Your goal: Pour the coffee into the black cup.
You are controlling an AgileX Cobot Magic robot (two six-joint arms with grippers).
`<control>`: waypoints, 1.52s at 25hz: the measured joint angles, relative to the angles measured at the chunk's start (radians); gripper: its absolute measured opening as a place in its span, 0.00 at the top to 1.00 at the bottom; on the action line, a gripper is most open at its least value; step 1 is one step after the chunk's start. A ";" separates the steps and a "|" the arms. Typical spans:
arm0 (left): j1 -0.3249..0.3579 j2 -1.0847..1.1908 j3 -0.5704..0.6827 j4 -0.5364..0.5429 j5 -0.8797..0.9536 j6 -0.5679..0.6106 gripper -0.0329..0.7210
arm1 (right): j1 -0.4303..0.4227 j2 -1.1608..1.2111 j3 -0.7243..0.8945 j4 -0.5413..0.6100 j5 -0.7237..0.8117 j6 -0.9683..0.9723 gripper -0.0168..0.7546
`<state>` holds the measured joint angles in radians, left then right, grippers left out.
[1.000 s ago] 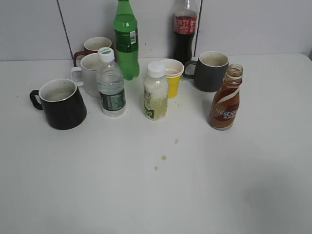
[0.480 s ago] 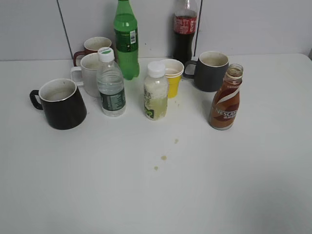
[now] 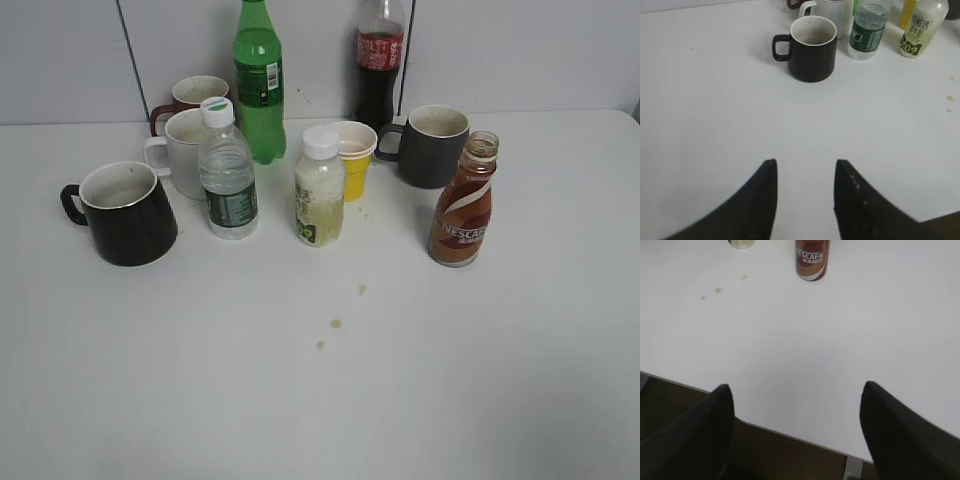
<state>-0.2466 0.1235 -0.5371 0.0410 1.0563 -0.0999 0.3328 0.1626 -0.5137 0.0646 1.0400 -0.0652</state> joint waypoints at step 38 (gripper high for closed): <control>0.226 -0.130 0.000 -0.010 -0.004 0.001 0.64 | -0.273 -0.172 0.006 0.029 0.001 0.001 0.22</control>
<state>-0.0206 -0.0066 -0.5371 0.0312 1.0525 -0.0991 0.0594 -0.0091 -0.5073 0.0934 1.0409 -0.0641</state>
